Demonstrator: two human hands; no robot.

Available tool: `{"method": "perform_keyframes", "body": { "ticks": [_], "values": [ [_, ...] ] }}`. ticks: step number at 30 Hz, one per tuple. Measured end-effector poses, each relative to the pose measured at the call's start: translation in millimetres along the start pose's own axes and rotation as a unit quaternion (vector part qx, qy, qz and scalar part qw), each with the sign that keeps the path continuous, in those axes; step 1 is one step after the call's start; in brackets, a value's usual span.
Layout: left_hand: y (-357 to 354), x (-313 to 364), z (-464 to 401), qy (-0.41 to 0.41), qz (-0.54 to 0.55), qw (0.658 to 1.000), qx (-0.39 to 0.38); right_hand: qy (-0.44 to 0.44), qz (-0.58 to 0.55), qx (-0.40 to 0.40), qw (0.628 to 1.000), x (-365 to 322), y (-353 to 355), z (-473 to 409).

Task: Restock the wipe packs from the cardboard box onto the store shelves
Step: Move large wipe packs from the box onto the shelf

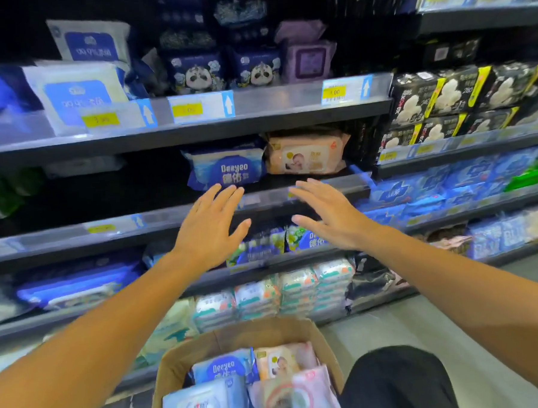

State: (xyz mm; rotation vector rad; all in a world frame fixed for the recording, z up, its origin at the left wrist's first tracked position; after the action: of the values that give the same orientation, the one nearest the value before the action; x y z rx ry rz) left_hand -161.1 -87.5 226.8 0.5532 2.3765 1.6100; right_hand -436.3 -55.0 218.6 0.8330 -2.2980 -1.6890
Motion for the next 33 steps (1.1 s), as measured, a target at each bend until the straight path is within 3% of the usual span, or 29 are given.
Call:
{"method": "perform_keyframes", "body": {
  "ticks": [5,10,15,19,21,25,27,30,32,33],
  "values": [
    [-20,-5,70,-0.047,0.038,0.998,0.012,0.084,0.007,0.015,0.996,-38,-30,42],
    [-55,-15,136,-0.042,0.058,0.996,-0.062,0.102,-0.077,-0.098,0.987,-60,-72,71],
    [-91,-36,177,0.061,0.056,0.977,-0.195,0.002,-0.114,-0.239,0.964,-65,-119,78],
    [-127,-61,194,0.14,0.074,0.926,-0.342,-0.062,-0.146,-0.335,0.929,-68,-162,82],
    [-145,-71,199,0.161,0.143,0.904,-0.37,-0.089,-0.175,-0.367,0.91,-65,-187,87],
    [-185,-92,202,0.201,0.206,0.885,-0.365,-0.074,-0.141,-0.335,0.929,-51,-243,95],
    [-221,-107,204,0.218,0.191,0.872,-0.394,-0.102,-0.125,-0.271,0.949,-40,-270,100],
    [-260,-116,204,0.281,0.166,0.821,-0.468,-0.133,-0.154,-0.19,0.96,-19,-312,113],
    [-278,-115,202,0.313,0.171,0.785,-0.506,-0.216,-0.157,-0.207,0.941,-1,-338,121],
    [-290,-115,203,0.328,0.178,0.768,-0.521,-0.3,-0.181,-0.235,0.906,10,-351,126]
  ]
}}
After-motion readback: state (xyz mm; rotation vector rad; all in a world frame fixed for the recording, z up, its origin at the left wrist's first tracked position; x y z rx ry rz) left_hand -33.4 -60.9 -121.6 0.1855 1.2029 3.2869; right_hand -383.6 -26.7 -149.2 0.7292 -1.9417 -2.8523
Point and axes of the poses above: each hand's wrist, its own z-axis away from the middle knuckle, its own y-axis out of the back of the hand, x = y × z, the point moved 1 cm from there along -z, towards the middle knuckle, and after that the axes turned 9 degrees about y, right-handed, at the moved point
